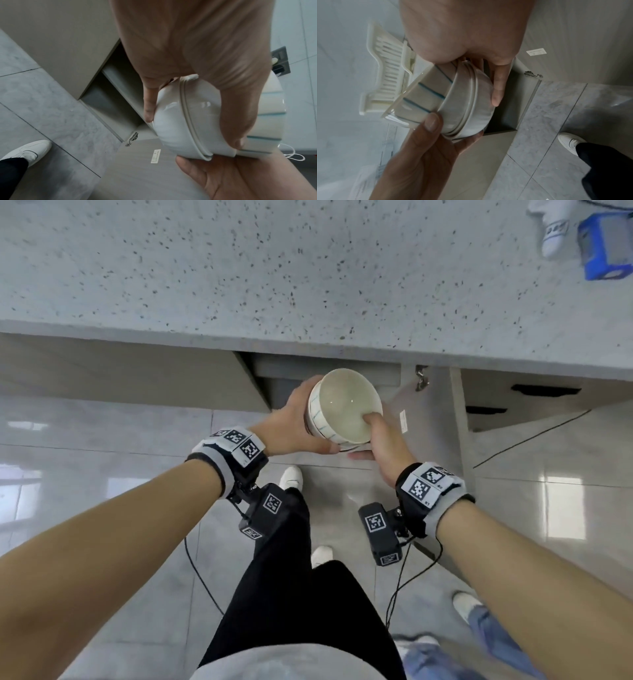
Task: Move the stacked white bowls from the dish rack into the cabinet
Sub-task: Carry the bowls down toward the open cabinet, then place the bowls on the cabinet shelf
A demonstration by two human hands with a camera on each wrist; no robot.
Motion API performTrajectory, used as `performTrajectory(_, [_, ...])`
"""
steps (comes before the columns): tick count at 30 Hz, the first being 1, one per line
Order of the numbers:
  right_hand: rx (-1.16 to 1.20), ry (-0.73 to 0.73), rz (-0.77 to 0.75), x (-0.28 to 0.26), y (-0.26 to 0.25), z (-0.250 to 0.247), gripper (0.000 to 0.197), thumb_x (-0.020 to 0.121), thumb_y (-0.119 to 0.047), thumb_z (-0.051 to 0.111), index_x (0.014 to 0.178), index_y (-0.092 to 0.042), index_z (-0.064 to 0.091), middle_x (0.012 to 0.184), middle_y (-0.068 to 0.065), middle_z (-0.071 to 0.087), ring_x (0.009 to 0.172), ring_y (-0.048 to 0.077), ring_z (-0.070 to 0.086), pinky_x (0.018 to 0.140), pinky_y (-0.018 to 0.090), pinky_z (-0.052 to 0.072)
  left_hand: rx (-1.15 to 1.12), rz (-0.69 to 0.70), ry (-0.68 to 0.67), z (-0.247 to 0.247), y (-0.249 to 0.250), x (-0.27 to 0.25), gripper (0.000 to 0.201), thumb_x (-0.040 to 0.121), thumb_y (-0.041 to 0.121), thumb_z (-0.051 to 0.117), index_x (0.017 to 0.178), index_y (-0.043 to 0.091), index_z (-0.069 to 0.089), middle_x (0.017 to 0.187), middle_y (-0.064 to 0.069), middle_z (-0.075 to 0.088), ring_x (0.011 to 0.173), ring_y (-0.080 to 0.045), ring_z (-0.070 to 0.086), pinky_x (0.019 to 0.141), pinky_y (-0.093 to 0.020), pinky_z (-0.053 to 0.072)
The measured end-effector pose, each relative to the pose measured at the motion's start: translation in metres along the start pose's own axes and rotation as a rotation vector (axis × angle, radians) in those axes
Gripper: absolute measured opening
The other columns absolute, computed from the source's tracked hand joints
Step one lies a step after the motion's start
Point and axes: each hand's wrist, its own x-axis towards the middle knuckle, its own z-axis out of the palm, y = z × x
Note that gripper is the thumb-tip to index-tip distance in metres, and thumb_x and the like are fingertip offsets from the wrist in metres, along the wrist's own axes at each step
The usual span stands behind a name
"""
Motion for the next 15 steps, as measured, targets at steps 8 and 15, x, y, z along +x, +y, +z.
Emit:
performTrajectory(8, [-0.066, -0.005, -0.071, 0.093, 0.074, 0.020, 0.040, 0.098, -0.019, 0.039, 0.137, -0.022, 0.045, 0.132, 0.012, 0.056, 0.113, 0.038, 0.061, 0.063, 0.045, 0.064, -0.022, 0.056, 0.111, 0.021, -0.098, 0.043, 0.109, 0.052, 0.042, 0.091, 0.134, 0.066, 0.024, 0.151, -0.003, 0.033, 0.144, -0.023, 0.035, 0.115, -0.053, 0.039])
performTrajectory(15, [-0.089, 0.060, -0.165, 0.188, 0.099, 0.043, 0.040, 0.098, -0.020, 0.041, 0.137, -0.017, 0.047, 0.113, -0.001, 0.054, 0.106, 0.028, 0.058, 0.064, 0.046, 0.064, -0.148, 0.091, 0.159, 0.014, -0.175, 0.109, 0.118, 0.056, 0.033, 0.093, 0.150, 0.033, 0.022, 0.151, -0.006, 0.035, 0.141, -0.022, 0.042, 0.112, -0.049, 0.045])
